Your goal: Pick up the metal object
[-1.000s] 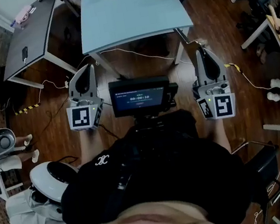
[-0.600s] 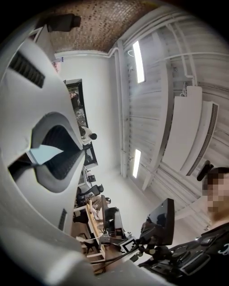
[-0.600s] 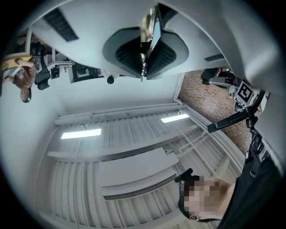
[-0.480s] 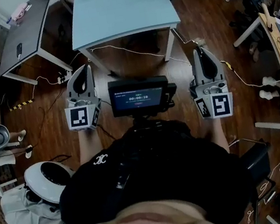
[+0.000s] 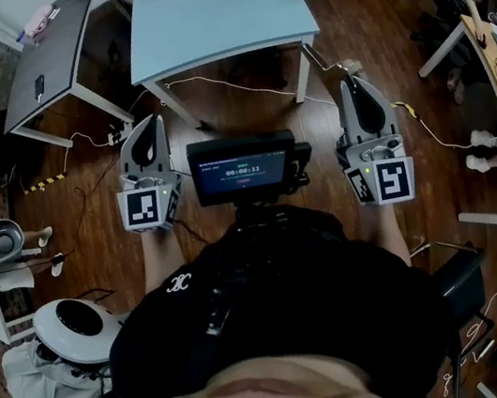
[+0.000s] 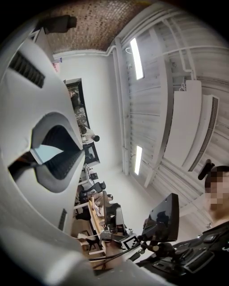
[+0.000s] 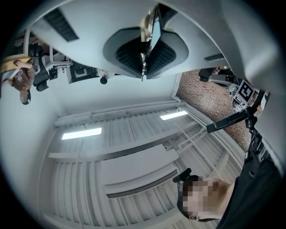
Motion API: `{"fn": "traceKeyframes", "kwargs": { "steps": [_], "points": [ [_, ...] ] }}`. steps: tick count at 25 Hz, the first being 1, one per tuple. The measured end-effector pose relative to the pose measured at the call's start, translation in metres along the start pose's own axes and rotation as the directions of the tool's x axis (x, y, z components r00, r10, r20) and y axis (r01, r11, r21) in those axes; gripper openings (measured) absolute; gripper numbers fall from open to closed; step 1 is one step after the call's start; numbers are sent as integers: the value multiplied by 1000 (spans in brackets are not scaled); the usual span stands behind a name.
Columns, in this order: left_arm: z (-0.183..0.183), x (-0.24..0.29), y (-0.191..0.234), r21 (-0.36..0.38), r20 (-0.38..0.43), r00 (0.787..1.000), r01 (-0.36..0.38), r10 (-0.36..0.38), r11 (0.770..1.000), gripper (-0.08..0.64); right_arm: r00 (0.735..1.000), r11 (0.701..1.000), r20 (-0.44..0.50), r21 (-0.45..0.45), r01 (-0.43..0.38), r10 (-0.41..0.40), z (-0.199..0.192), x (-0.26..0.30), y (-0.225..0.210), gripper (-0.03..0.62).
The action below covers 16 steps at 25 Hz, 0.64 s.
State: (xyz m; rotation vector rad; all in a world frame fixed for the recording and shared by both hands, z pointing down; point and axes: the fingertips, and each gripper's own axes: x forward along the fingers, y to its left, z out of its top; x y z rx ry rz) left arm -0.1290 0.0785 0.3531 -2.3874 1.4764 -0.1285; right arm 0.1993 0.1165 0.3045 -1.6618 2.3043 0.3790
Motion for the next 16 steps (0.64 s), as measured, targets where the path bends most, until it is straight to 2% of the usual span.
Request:
{"fn": "traceKeyframes", "kwargs": {
  "steps": [3, 6, 16],
  "points": [
    [-2, -4, 1, 14, -23, 1000, -10, 10, 1000, 12, 1000, 1000, 10, 6, -9, 9, 3, 0, 1, 29],
    [2, -7, 0, 3, -4, 1000, -18, 18, 1000, 12, 1000, 1000, 12, 11, -20, 20, 4, 0, 1, 29],
    [4, -15, -2, -1, -12, 999, -35, 35, 999, 12, 999, 999, 13, 17, -39, 38, 9, 0, 3, 29]
  ]
}}
